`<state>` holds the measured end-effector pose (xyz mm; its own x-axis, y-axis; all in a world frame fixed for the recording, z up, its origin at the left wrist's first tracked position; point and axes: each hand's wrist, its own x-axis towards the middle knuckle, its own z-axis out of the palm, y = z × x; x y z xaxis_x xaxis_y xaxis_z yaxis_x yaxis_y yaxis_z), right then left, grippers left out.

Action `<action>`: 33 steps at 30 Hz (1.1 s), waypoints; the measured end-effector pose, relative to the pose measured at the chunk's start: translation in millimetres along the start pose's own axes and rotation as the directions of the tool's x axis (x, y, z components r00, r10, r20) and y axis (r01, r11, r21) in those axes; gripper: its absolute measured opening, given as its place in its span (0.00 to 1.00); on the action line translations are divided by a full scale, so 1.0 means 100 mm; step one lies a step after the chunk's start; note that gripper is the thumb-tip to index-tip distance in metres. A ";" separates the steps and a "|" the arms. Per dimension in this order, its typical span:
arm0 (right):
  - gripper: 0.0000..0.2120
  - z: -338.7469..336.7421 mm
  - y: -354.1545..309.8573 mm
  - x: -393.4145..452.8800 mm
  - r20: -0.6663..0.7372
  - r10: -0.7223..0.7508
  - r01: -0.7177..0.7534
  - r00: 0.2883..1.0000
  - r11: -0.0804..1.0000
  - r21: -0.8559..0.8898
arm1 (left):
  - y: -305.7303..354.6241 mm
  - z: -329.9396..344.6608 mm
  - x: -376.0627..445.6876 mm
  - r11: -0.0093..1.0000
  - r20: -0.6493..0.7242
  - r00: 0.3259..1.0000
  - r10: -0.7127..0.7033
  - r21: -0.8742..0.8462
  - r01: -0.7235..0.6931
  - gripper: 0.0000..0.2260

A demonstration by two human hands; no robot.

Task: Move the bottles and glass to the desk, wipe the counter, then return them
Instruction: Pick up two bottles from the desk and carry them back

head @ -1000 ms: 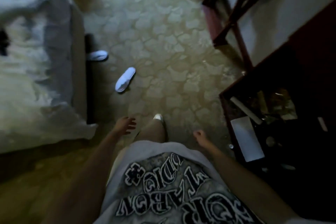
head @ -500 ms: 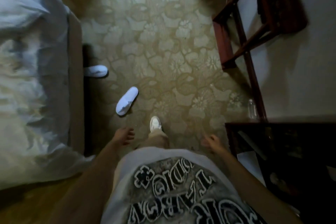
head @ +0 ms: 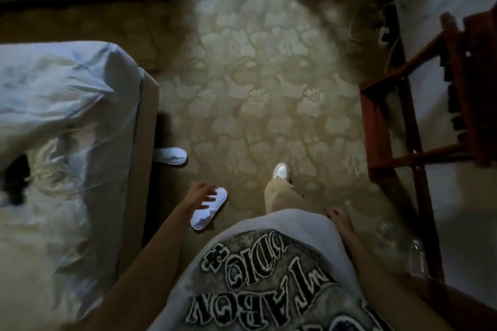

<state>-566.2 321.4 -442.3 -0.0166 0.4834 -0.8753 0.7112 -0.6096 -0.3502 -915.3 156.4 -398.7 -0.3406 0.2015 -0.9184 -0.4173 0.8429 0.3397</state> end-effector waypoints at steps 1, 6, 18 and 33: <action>0.12 -0.03 -0.39 0.11 0.015 -0.025 0.025 1.000 1.000 -0.005 | 0.08 -0.02 -0.01 0.999 -0.023 0.999 -0.039 -0.033 0.039 0.08; 0.16 -0.21 -2.36 0.78 0.089 -0.197 0.206 0.976 0.972 -0.110 | 0.53 -0.15 0.28 0.982 -0.084 0.984 -0.159 -0.120 0.149 0.09; 0.09 -0.53 -4.91 1.92 0.028 -0.079 0.083 0.996 0.980 -0.180 | 3.71 -0.43 1.86 0.992 -0.051 0.992 -0.119 -0.058 0.116 0.12; 0.10 -0.34 -8.36 3.54 0.016 -0.097 0.099 0.995 0.975 -0.198 | 8.16 -1.36 3.38 0.966 -0.044 0.965 0.257 0.012 -0.257 0.11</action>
<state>-1142.8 1023.9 -448.1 -0.0968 0.5305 -0.8421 0.8313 -0.4222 -0.3615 -1485.7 844.5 -404.7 -0.4736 0.3893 -0.7900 -0.3057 0.7685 0.5620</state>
